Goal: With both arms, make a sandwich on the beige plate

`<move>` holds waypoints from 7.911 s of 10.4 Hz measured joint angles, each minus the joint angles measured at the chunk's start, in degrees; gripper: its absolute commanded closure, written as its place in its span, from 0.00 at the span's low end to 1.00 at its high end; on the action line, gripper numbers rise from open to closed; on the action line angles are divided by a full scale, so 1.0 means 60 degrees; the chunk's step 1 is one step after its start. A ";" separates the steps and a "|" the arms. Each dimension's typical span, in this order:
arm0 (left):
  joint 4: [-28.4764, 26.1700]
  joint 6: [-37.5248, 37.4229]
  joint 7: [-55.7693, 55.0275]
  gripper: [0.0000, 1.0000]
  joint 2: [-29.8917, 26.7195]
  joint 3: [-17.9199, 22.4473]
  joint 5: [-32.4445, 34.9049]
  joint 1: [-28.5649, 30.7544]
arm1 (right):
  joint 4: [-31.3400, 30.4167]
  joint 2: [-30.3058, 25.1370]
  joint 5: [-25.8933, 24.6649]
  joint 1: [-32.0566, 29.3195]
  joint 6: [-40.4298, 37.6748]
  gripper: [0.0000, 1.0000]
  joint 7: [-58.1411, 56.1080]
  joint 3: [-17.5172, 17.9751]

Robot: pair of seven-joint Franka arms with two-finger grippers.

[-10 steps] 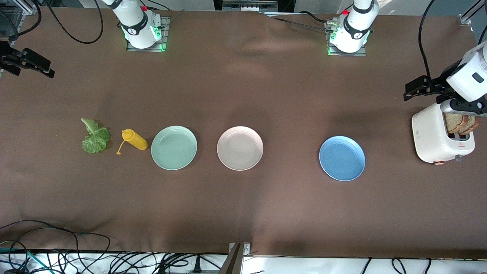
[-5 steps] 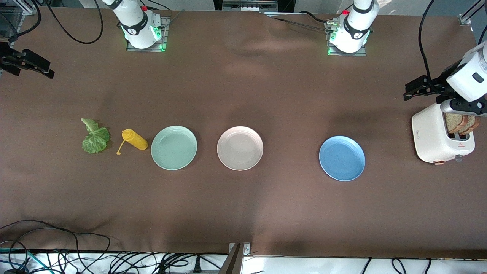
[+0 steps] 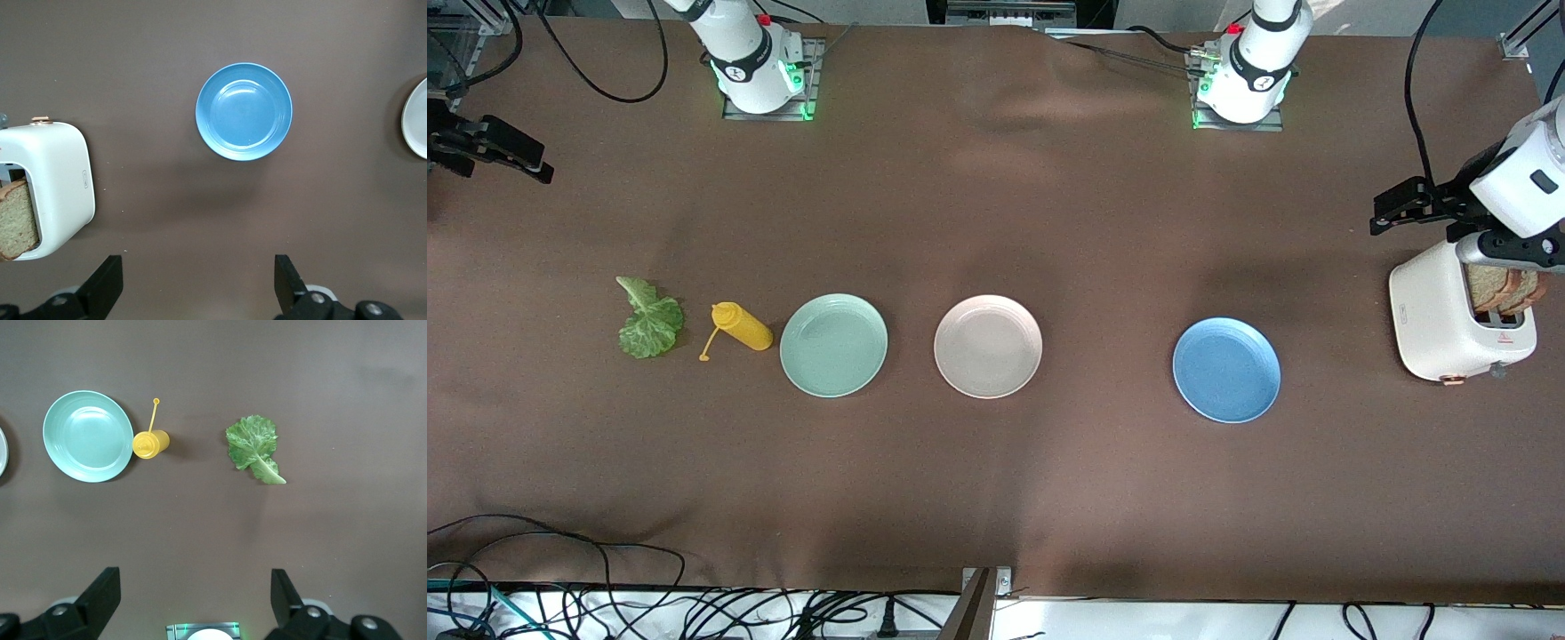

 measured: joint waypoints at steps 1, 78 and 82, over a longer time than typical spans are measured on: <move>0.0000 0.0000 0.0000 0.00 0.0001 0.0000 0.0000 0.0000 | 0.0000 0.0000 0.0000 -0.0002 0.0000 0.00 0.0000 -0.0016; 0.1537 -0.1584 0.5035 1.00 0.3092 -0.0089 0.0084 0.4385 | -0.0008 0.0474 0.0003 0.0019 0.0262 0.00 -0.0120 0.0047; 0.1664 -0.2045 0.2769 1.00 0.3136 -0.0165 -0.2617 0.3300 | -0.0006 0.0471 0.0004 0.0018 0.0262 0.00 -0.0121 0.0046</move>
